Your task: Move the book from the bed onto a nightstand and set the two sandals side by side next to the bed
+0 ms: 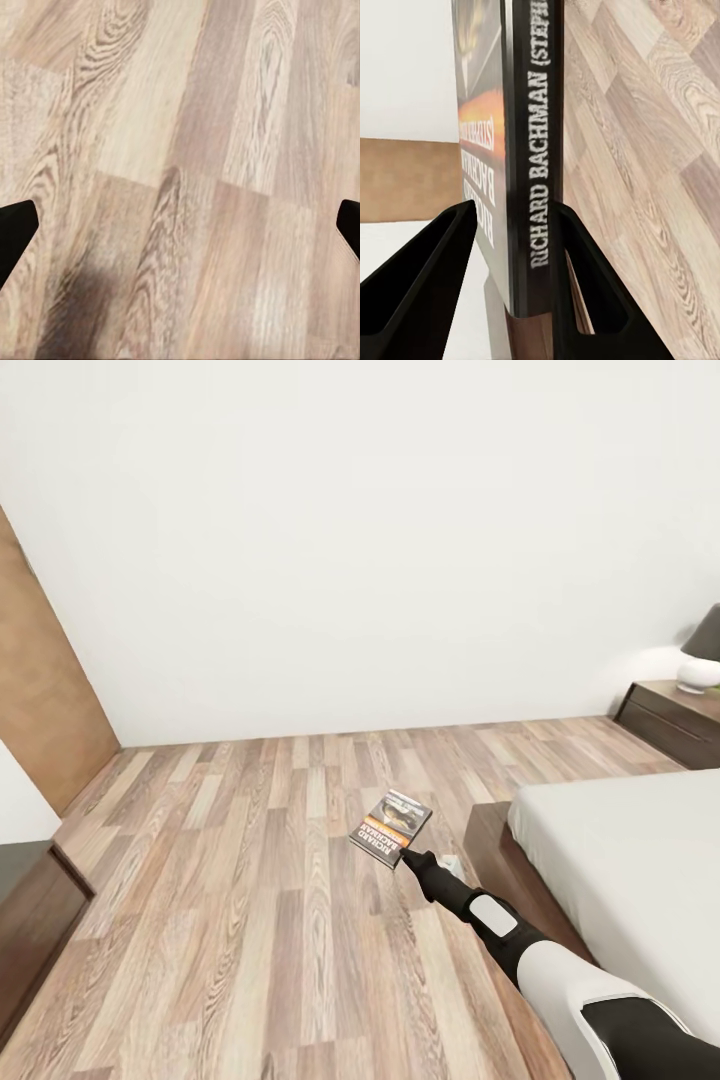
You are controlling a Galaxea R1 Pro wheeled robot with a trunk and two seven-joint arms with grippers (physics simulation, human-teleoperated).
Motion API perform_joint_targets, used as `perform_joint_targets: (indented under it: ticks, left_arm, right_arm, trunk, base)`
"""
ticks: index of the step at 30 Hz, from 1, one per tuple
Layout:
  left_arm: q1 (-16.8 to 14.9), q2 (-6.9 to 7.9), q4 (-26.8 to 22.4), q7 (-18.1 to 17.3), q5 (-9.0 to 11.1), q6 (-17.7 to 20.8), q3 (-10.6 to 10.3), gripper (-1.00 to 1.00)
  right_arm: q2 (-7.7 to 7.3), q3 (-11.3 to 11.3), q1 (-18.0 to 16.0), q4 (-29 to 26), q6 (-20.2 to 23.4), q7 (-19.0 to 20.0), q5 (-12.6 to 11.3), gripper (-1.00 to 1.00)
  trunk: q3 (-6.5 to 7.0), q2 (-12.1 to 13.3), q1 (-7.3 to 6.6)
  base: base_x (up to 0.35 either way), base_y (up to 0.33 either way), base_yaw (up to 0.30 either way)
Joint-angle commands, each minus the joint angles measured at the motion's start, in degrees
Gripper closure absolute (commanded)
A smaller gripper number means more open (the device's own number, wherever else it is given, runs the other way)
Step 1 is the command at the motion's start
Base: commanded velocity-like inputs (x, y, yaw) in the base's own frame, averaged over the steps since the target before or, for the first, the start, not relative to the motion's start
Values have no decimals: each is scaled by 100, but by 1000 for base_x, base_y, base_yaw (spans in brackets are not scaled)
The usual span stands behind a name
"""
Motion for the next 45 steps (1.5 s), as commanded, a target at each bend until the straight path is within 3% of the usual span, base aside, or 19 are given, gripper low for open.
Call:
perform_joint_targets:
  ticks: [1,45]
  left_arm:
    - [-4,3,7,-20,61,-20,-47,-100]
    - [-4,3,7,-20,62,-20,-47,-100]
  right_arm:
    - [-3,31,-5,1,21,8,-79,100]
    - [-1,31,-5,5,20,-1,-60,100]
  trunk:
    - [-5,-2,2]
    - [-5,-2,2]
  base:
    - [312,3,0]
    - [313,0,0]
